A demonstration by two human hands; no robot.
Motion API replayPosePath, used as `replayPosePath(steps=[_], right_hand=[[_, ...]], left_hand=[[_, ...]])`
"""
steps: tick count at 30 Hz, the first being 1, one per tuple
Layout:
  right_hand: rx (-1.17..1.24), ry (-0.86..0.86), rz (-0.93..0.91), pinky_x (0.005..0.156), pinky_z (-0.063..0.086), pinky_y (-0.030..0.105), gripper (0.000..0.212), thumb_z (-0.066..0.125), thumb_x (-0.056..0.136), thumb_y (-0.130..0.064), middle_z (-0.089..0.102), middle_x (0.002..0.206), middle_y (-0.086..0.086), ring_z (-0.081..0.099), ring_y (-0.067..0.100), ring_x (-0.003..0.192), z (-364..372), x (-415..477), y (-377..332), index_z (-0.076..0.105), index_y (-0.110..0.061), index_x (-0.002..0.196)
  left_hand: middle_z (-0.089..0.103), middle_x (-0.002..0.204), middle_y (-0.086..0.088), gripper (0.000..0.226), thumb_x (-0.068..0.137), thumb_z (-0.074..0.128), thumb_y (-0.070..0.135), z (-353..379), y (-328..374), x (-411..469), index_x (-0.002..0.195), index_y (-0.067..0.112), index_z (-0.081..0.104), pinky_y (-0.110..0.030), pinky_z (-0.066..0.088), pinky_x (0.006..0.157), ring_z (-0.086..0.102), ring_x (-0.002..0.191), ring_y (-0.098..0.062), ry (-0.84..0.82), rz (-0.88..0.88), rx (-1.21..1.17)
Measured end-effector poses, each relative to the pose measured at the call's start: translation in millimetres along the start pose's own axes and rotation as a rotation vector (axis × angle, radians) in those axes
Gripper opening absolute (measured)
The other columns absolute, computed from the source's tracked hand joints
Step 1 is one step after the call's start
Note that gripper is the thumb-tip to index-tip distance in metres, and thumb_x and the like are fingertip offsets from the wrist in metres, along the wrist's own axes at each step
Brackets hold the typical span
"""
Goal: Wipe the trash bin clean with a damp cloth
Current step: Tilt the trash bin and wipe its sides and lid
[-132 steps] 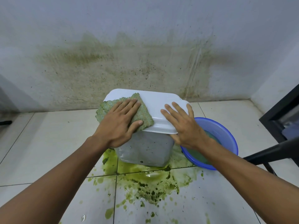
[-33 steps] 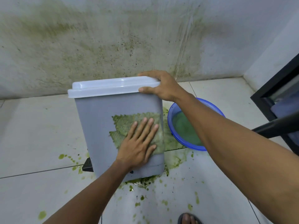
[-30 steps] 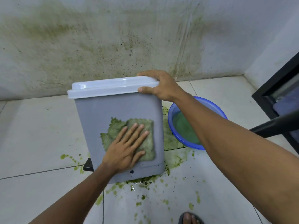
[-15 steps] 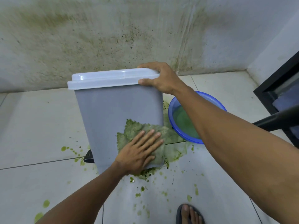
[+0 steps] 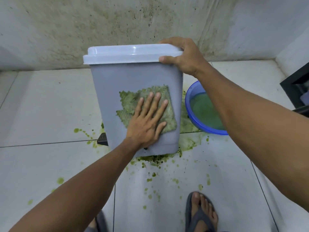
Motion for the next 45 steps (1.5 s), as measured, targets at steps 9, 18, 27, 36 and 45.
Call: replayPosePath(steps=[9, 18, 27, 36, 45], right_hand=[[-0.015, 0.031, -0.028, 0.104, 0.046, 0.041, 0.044, 0.080, 0.065, -0.053, 0.069, 0.116, -0.013, 0.062, 0.011, 0.111, -2.5, -3.2, -4.3, 0.071, -0.043, 0.107], [-0.030, 0.040, -0.059, 0.106, 0.044, 0.044, 0.057, 0.076, 0.063, -0.058, 0.067, 0.117, -0.015, 0.060, 0.010, 0.112, -3.8, -11.9, -7.1, 0.072, -0.036, 0.115], [-0.036, 0.045, -0.034, 0.105, 0.043, 0.050, 0.053, 0.075, 0.060, -0.065, 0.068, 0.116, -0.014, 0.060, 0.014, 0.113, 1.2, -3.1, -2.4, 0.070, -0.045, 0.110], [-0.010, 0.036, -0.016, 0.107, 0.039, 0.053, 0.037, 0.076, 0.059, -0.064, 0.066, 0.115, -0.021, 0.059, 0.011, 0.114, -0.3, -8.0, -3.8, 0.063, -0.062, 0.094], [-0.036, 0.041, -0.011, 0.105, 0.040, 0.055, 0.035, 0.073, 0.057, -0.067, 0.065, 0.111, -0.020, 0.058, 0.014, 0.114, -0.8, -9.6, -9.7, 0.062, -0.064, 0.090]], left_hand=[[0.006, 0.168, -0.014, 0.071, 0.105, 0.043, 0.048, -21.7, -37.2, 16.5, 0.162, 0.014, 0.020, -0.051, 0.003, 0.127, 0.010, 0.157, -0.035, 0.087, -0.149, 0.008], [0.009, 0.171, -0.010, 0.070, 0.105, 0.047, 0.043, 30.8, 48.7, -64.4, 0.163, 0.017, 0.018, -0.047, 0.003, 0.128, 0.005, 0.158, -0.028, -0.108, 0.298, 0.011], [0.009, 0.168, -0.016, 0.069, 0.104, 0.040, 0.049, -14.2, -38.8, -8.2, 0.161, 0.014, 0.024, -0.053, 0.006, 0.127, 0.006, 0.157, -0.034, 0.101, -0.153, 0.032], [0.015, 0.170, -0.007, 0.067, 0.105, 0.046, 0.046, 45.7, 55.8, -87.3, 0.162, 0.021, 0.022, -0.043, 0.001, 0.128, 0.006, 0.158, -0.026, -0.107, 0.374, 0.041], [0.017, 0.168, -0.017, 0.068, 0.103, 0.045, 0.047, -10.4, -5.7, 6.7, 0.160, 0.016, 0.028, -0.056, 0.009, 0.126, 0.012, 0.156, -0.038, 0.111, -0.058, 0.014]])
Point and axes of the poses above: each hand's wrist, its own x-axis towards the middle knuckle, its own z-axis out of the palm, y = z × x, the point moved 10 cm from there along x, towards the middle knuckle
